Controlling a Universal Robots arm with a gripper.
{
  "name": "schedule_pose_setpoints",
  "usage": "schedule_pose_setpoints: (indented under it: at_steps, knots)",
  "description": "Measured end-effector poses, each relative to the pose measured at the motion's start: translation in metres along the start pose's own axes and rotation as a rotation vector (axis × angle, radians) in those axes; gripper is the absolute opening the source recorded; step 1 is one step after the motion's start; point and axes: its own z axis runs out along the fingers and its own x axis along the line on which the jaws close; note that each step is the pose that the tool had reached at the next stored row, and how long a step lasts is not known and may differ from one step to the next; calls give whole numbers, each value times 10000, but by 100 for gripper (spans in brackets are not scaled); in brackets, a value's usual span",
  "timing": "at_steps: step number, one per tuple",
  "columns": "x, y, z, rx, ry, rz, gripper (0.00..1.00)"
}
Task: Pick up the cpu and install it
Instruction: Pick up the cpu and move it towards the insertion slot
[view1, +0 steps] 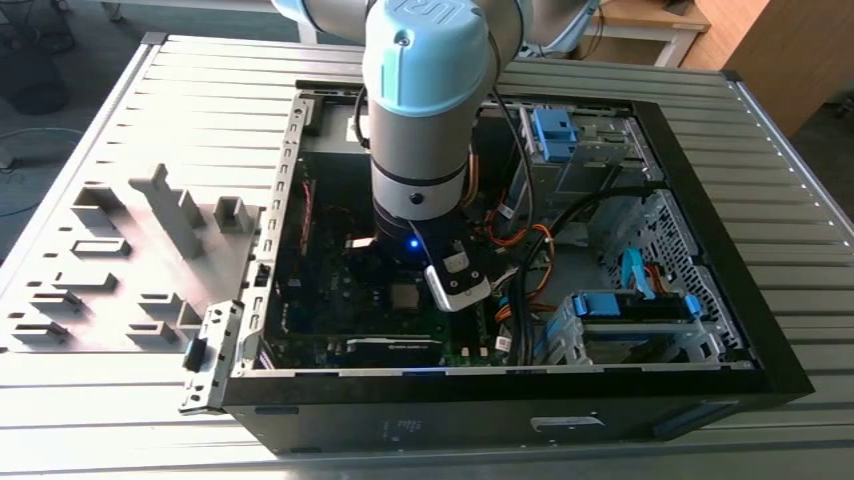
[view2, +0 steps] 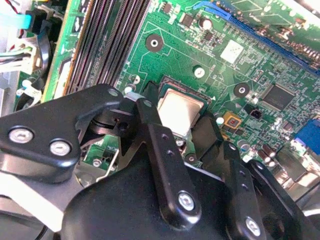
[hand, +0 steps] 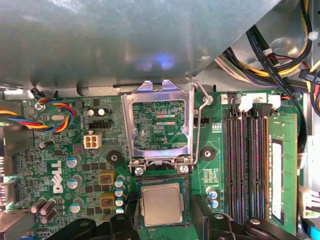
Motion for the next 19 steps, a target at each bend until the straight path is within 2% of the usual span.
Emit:
schedule_pose_setpoints:
  at_steps: [2,4,8,12,19]
  knots:
    - [-4,1,-37,-20,-12,4,53]
    - [-4,-3,-79,0,0,15,53]
    - [0,-4,-119,-4,-25,103,53]
    - [7,-5,-114,-8,-54,124,53]
    - [9,-5,-108,-5,-54,123,53]
